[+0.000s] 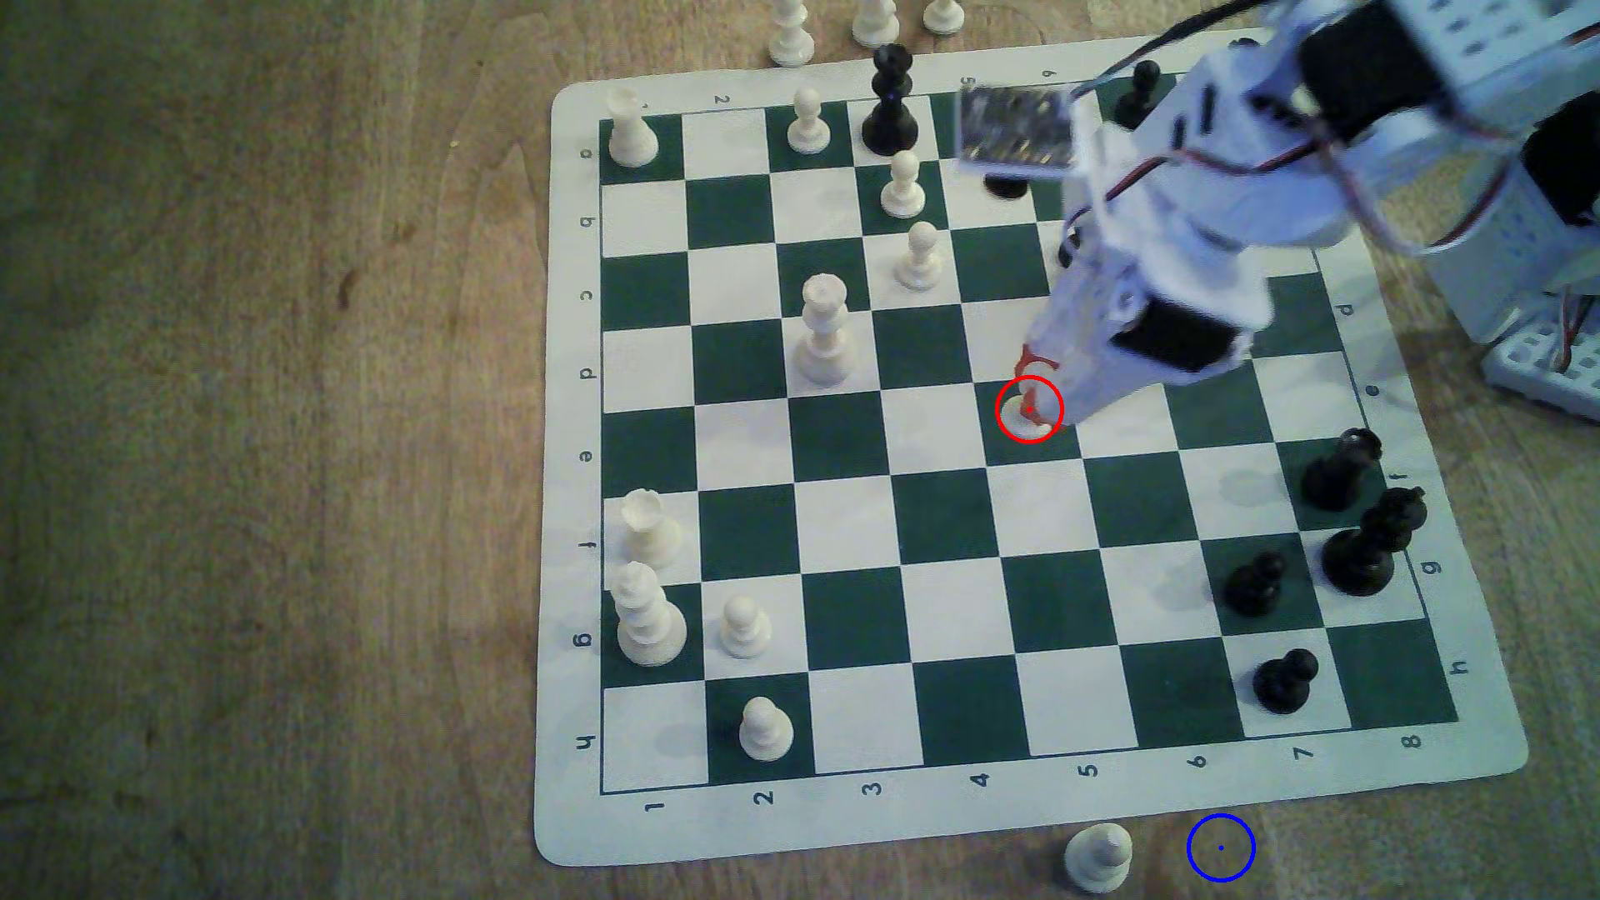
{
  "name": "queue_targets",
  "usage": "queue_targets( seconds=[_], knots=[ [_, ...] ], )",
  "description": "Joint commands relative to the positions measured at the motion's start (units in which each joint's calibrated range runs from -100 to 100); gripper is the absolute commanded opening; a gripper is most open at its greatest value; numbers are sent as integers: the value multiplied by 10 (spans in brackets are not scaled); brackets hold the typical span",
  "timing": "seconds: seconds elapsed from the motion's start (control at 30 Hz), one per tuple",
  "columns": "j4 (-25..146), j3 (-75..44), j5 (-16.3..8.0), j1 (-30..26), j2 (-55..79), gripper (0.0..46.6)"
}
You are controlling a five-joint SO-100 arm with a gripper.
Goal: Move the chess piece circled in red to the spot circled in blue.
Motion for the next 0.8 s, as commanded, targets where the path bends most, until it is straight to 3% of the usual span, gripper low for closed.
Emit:
queue_targets(
  seconds=[0.0, 0.17, 0.2, 0.33, 0.77],
  knots=[
    [98, -101, -28, -70, -91, 2],
    [121, -104, -43, -177, -123, 2],
    [120, -110, -42, -215, -112, 2],
    [100, -133, -26, -272, -47, 3],
    [-53, -204, -16, -308, 184, 15]
  ],
)
